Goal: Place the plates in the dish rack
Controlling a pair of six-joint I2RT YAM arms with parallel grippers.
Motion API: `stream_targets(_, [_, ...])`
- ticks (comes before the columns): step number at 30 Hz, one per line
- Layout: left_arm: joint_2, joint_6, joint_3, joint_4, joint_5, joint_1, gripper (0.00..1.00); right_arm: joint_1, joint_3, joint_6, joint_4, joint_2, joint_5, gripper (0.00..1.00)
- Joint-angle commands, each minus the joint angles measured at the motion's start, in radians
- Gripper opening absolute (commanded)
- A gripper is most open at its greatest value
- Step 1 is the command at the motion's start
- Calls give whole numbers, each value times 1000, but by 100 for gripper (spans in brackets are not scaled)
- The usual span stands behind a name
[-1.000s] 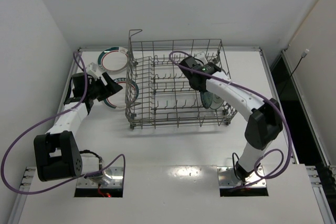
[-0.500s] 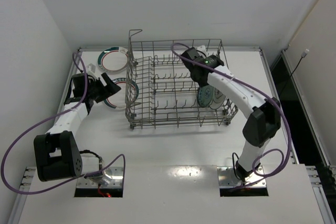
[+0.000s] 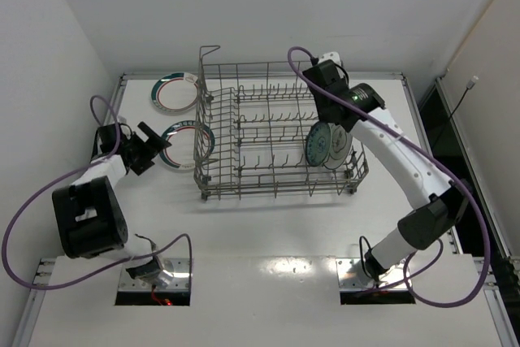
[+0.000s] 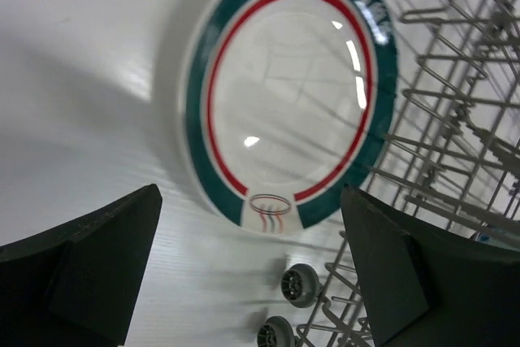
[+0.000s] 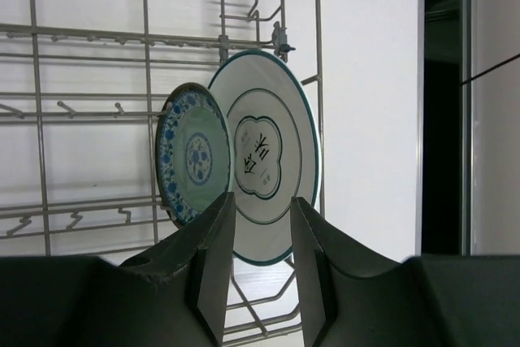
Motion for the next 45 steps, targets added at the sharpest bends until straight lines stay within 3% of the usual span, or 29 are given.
stream_targets(1, [60,-72,-26,58,116,71,90,1,-48,-20,50,-23,-46,30])
stream_targets(5, [155,-83,-36,98,169,94,90,-8,-92,-20,75,-50,-59,30])
stream_targets(15, [316,-135,-26,175,262,94,69,-74,-150,-20,106,-93,-123,30])
stream_targets(18, [328,-126,-15,149,236,94,54,-96,-173,-20,127,-103,-132,30])
stream_targets(19, [337,-114,-15,124,224,94,43,-108,-187,-20,136,-114,-143,30])
stream_targets(21, [338,-85,-4,103,215,94,30,-122,-198,-29,136,-123,-143,30])
stream_targets(22, [338,-84,5,86,206,94,17,-134,-198,-29,136,-123,-155,30])
stream_targets(25, [338,-45,29,20,157,94,0,-143,-207,-29,145,-136,-165,30])
stream_targets(31, [244,3,60,-110,11,94,0,-153,-207,-29,145,-136,-207,30])
stream_targets(35, [56,3,79,-190,-223,94,0,-162,-207,-29,145,-145,-227,30])
stream_targets(37, [-1,-8,79,-204,-267,94,0,-162,-207,-20,145,-145,-253,30])
stream_targets(40, [-93,-31,88,-218,-278,94,0,-162,-207,-20,145,-145,-264,30])
stream_targets(45, [-193,-86,177,-241,-141,94,0,-162,-198,-1,145,-180,-296,32])
